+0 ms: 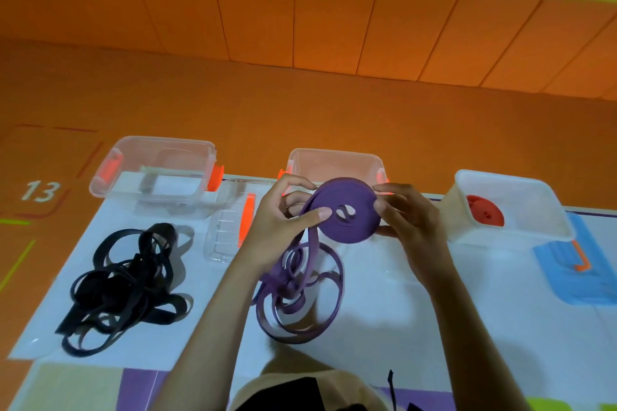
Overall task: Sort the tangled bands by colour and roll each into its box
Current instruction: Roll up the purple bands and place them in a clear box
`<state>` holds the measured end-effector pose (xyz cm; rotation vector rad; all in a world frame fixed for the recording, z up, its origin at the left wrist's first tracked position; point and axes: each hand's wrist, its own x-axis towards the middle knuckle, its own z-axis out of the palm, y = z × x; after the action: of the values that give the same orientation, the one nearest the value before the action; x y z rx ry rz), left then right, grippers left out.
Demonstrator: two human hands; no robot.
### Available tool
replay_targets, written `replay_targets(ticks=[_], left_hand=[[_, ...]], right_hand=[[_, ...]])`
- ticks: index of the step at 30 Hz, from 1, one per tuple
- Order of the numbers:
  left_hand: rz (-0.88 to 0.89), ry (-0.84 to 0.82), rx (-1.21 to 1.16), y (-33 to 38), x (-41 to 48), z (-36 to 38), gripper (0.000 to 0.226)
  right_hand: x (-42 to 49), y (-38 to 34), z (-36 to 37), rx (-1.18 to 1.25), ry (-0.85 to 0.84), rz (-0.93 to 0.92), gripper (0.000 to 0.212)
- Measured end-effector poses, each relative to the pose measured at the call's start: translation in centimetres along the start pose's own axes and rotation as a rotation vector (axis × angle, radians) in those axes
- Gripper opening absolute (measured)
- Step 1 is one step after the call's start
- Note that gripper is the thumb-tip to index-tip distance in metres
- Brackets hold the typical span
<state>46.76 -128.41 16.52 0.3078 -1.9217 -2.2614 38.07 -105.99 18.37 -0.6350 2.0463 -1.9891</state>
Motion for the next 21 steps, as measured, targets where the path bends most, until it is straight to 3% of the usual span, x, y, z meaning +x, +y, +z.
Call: replay_targets(ticks=[6, 13, 17, 21], left_hand=[[-0.01, 0.033, -0.026, -0.1, -0.7, -0.2, 0.053], [0.026, 0.009, 0.033, 0.1, -1.2, 1.0, 0.024], [0.052, 0.056, 0.031, 0.1, -1.2, 1.7, 0.023], [0.053, 0.007, 0.047, 0.2, -0.7, 1.5, 0.027]], right_hand=[[0.1, -0.6, 1.0, 0.031, 0.001, -0.021, 0.015], [0.4, -1.3, 2.4, -0.057, 0.007, -0.03, 0.019], [0.7, -1.1, 2.8, -0.203, -0.056, -0.072, 0.021], [0.7, -0.5, 3.0, -0.173, 0.044, -0.11, 0.017]])
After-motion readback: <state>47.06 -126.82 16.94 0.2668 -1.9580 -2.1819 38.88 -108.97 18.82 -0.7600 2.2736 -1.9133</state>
